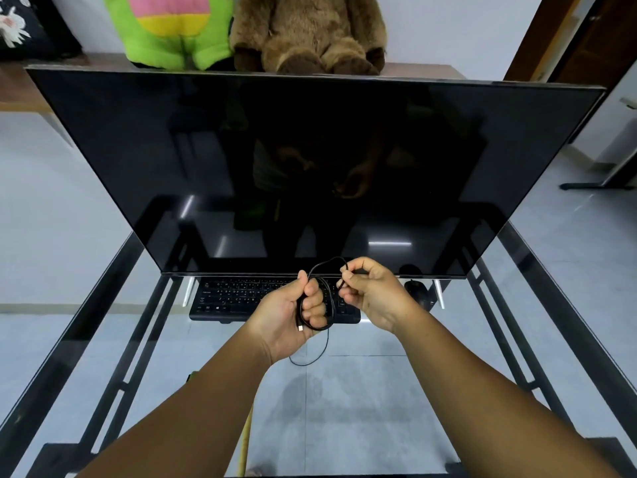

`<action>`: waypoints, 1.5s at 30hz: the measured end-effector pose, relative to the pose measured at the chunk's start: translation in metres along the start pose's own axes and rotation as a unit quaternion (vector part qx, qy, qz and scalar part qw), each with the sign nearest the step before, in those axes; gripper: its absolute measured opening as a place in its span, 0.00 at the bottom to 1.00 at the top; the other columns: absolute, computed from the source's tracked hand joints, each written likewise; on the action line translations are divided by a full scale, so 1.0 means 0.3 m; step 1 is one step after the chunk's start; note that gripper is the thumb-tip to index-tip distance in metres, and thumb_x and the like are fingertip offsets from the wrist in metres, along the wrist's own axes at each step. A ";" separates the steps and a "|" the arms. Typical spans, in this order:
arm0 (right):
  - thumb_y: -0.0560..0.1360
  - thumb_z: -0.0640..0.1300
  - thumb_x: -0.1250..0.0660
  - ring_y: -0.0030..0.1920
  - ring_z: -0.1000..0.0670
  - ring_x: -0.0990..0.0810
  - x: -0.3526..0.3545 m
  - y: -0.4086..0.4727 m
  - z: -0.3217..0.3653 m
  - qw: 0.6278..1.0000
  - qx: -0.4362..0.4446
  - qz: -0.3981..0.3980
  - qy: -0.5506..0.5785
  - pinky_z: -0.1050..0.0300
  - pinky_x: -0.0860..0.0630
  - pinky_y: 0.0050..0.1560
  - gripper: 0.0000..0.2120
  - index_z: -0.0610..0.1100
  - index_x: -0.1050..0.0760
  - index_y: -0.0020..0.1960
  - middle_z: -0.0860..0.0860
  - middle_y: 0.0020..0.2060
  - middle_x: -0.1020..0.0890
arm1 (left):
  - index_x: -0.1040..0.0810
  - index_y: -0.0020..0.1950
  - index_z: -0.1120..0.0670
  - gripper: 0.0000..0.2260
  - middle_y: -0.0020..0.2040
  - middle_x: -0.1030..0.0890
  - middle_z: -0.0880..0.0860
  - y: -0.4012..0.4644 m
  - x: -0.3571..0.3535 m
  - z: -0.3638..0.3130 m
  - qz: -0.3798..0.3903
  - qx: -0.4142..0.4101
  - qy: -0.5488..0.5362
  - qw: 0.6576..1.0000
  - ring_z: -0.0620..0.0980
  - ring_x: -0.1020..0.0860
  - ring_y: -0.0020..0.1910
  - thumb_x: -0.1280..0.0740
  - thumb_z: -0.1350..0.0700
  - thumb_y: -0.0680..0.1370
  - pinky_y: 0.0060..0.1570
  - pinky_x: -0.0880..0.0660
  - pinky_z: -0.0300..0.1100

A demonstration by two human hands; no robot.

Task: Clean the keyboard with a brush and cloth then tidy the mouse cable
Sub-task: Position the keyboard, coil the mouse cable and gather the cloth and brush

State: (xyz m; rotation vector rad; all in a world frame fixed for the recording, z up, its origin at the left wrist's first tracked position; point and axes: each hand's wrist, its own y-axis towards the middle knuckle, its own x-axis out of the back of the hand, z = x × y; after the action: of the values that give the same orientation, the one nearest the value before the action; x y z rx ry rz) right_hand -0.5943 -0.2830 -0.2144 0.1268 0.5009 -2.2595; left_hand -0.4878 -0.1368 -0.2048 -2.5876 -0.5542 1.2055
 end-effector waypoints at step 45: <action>0.78 0.30 0.40 0.32 0.50 0.19 0.031 0.002 0.020 0.972 -0.133 -0.004 0.193 0.63 0.21 0.29 0.07 0.38 0.27 0.53 0.41 0.37 0.21 | 0.28 0.43 0.53 0.14 0.33 0.31 0.50 -0.013 -0.027 0.020 -0.096 -0.018 0.197 0.975 0.47 0.32 0.33 0.45 0.48 0.84 0.36 0.34 0.39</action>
State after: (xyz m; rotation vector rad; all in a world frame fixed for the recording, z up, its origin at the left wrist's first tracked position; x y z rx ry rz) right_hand -0.5995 -0.2921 -0.2115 0.4318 1.0045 -2.1573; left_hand -0.4982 -0.1364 -0.2017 -2.6281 -0.7179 0.6028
